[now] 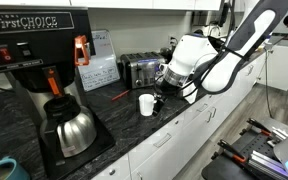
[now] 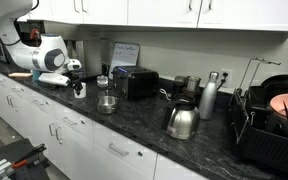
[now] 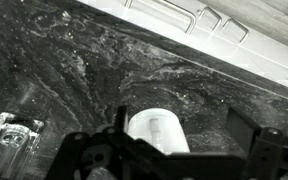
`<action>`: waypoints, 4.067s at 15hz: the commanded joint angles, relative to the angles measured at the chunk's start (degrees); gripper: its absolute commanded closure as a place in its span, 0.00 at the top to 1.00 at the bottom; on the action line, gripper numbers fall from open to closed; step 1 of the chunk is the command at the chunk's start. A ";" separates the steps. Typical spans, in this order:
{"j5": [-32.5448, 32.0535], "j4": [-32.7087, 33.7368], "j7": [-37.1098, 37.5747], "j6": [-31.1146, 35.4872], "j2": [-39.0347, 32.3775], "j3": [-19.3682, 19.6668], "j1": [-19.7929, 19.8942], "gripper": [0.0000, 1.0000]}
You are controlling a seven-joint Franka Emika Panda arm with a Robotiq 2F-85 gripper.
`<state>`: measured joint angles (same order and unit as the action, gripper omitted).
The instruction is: Pour the contents in the white mug into the silver pot
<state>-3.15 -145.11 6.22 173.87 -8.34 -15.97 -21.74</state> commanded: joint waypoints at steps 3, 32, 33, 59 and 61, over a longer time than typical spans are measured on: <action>0.51 2.30 -3.45 0.76 -1.37 -0.72 2.09 1.00; 22.59 -1.00 -14.35 -3.68 6.11 -10.48 8.25 0.02; 22.10 -2.39 -12.54 -5.46 8.93 -8.86 7.23 0.02; 18.72 -8.30 2.56 -29.12 25.36 1.42 5.72 0.02; 20.97 -7.04 1.89 -30.57 24.01 2.80 5.67 0.02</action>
<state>15.88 -153.45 8.60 144.82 16.97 -14.98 -15.58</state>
